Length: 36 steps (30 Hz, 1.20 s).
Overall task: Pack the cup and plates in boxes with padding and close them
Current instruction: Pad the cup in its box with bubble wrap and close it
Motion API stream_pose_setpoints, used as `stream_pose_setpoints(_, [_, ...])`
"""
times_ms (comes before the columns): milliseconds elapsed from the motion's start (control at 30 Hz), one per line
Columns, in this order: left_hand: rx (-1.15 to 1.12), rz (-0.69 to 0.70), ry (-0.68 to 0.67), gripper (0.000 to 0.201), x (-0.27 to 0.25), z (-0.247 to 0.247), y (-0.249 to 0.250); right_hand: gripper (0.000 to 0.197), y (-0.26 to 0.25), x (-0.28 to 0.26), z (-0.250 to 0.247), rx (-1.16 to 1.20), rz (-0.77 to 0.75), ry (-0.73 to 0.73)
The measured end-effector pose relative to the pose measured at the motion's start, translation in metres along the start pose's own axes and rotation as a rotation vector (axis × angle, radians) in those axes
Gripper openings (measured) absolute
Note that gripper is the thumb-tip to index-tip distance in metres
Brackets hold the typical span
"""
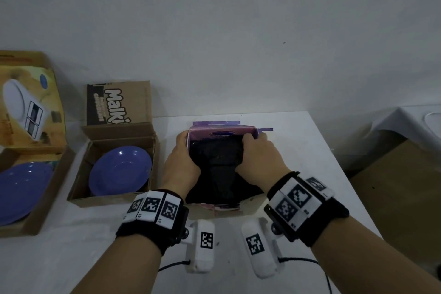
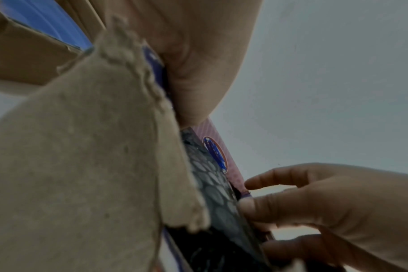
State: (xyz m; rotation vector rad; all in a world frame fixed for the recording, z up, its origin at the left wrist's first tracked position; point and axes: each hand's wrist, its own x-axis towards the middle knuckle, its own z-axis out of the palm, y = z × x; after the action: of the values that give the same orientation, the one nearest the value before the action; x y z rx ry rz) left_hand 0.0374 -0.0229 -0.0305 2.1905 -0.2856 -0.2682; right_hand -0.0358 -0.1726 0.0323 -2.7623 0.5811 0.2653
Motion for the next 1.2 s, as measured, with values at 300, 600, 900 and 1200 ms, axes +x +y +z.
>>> stream_pose_setpoints(300, [-0.035,0.010,-0.006,0.071,-0.002,-0.001,0.001,0.101,-0.005,0.003,0.014,0.042,0.037,-0.195])
stream_pose_setpoints(600, [0.032,0.082,0.055,0.071,-0.005,0.000,-0.001,0.123,-0.010,0.008,0.038,-0.083,-0.126,-0.321])
stream_pose_setpoints(900, [0.518,0.293,0.034,0.042,-0.003,0.005,0.000,0.106,0.008,0.010,-0.007,0.134,-0.202,-0.219])
stream_pose_setpoints(1200, [0.632,0.204,-0.024,0.037,-0.003,0.001,0.008,0.093,0.023,0.008,0.008,-0.573,-0.278,-0.150])
